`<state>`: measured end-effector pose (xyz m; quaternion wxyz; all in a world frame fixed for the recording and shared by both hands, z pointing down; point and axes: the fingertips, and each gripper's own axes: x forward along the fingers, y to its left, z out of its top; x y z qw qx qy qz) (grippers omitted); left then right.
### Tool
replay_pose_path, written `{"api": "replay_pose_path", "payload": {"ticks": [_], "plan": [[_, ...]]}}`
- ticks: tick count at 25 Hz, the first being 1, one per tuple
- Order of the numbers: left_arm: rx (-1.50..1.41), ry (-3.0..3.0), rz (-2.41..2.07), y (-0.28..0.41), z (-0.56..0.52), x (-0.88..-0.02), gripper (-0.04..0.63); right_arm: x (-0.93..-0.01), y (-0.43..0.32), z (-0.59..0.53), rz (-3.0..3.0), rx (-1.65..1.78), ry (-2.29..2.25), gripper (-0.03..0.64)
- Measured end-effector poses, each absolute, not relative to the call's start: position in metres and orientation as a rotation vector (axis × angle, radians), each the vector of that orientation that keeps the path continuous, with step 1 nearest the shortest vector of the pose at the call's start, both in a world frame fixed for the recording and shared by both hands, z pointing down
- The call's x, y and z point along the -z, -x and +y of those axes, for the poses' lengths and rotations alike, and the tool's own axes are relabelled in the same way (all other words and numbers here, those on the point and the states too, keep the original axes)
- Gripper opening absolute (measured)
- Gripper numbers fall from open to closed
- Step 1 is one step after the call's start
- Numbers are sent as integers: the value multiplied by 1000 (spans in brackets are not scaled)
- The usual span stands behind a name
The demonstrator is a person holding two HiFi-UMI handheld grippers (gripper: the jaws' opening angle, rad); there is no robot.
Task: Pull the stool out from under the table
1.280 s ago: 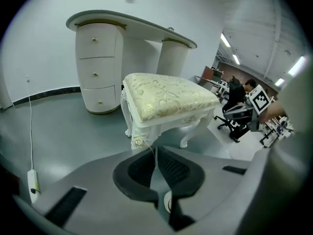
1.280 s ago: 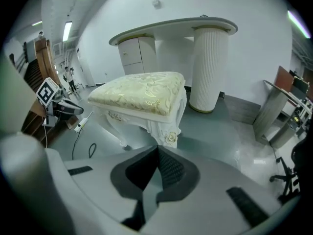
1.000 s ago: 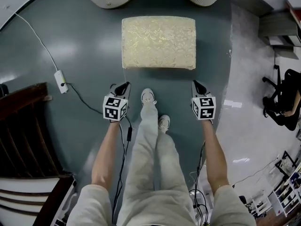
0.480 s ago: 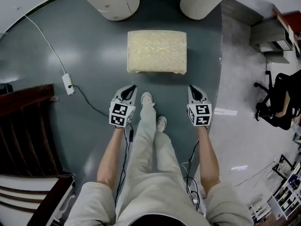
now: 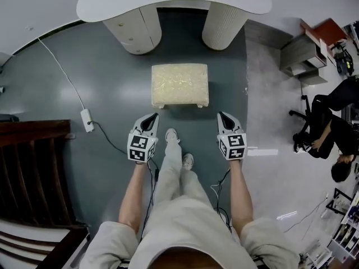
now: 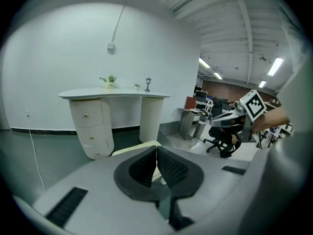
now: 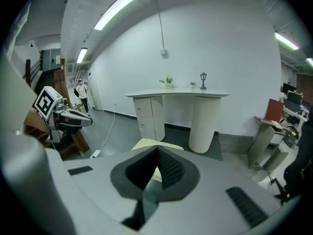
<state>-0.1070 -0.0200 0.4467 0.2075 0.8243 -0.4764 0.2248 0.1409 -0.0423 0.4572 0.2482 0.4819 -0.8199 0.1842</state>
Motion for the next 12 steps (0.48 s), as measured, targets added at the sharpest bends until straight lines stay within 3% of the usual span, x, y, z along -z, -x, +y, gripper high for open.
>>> {"api": "replay_pose_path", "payload": {"ticks": [12], "plan": [[-540, -2386, -1380, 95, -12, -319, 12, -327, -174, -21, -2250, -336, -1435, -3]]}}
